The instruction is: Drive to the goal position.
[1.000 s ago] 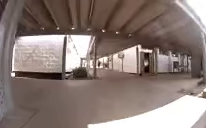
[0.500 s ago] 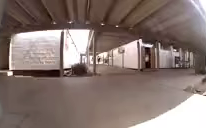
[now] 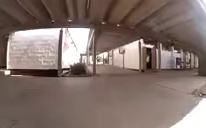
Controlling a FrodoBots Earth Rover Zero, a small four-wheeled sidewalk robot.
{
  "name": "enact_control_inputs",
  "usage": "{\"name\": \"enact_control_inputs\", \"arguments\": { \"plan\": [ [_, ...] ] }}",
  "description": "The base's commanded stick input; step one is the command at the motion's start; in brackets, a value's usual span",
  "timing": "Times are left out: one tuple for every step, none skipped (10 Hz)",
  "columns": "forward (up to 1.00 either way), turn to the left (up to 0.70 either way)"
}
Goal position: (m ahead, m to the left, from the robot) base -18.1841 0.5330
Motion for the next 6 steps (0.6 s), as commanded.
{"name": "enact_control_inputs", "arguments": {
  "plan": [
    [0.50,0.50],
    [0.50,0.50],
    [0.50,0.48],
    [0.50,0.21],
    [0.50,0.00],
    [0.50,0.00]
  ]
}}
